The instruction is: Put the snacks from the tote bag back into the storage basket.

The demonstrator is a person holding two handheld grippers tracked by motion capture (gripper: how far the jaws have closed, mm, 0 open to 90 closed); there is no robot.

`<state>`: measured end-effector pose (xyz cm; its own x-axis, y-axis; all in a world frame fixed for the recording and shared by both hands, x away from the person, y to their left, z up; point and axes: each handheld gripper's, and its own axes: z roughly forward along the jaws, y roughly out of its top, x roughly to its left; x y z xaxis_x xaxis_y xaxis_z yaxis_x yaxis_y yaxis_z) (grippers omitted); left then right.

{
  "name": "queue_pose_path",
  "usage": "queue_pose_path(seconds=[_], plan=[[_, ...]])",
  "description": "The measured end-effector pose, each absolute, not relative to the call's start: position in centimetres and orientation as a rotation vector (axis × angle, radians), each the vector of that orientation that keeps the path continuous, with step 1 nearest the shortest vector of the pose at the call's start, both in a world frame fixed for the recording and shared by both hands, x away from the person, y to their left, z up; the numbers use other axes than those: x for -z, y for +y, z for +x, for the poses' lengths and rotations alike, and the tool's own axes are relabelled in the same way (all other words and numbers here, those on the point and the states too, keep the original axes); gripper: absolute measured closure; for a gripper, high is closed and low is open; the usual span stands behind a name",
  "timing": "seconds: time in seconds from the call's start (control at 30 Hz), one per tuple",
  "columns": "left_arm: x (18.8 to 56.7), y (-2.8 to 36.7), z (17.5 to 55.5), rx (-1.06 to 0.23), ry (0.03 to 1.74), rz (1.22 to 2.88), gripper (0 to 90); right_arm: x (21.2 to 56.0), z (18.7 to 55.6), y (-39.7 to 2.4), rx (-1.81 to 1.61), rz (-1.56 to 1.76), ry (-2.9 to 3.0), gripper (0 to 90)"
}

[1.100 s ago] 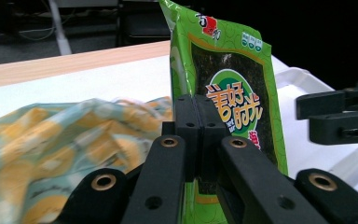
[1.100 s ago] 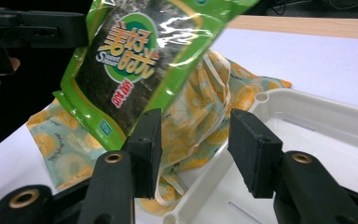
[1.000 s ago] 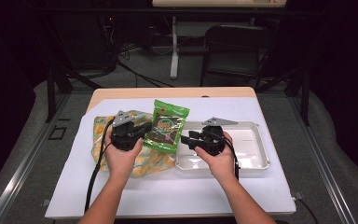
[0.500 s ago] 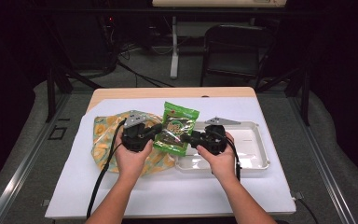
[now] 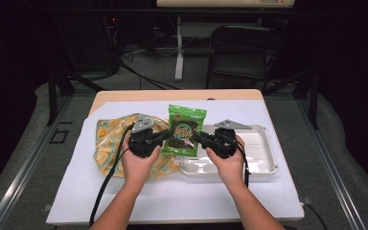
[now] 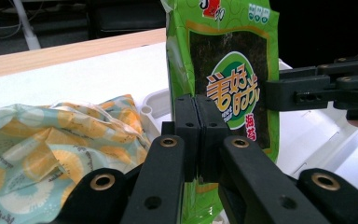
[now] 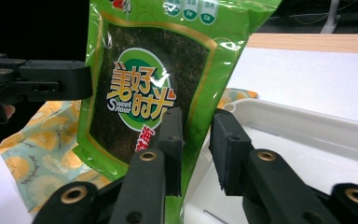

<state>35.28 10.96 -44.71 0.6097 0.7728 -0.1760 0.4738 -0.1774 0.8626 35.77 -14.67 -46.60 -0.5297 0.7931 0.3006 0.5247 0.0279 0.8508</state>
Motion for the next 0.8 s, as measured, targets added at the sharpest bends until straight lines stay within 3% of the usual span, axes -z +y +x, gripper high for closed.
queue_pose_path(seconds=[0.8], plan=[[45.13, 10.14, 35.61, -0.371, 1.024, 1.828, 88.2, 46.56, 35.75, -15.07, -1.502, 1.375, 1.999, 81.4]])
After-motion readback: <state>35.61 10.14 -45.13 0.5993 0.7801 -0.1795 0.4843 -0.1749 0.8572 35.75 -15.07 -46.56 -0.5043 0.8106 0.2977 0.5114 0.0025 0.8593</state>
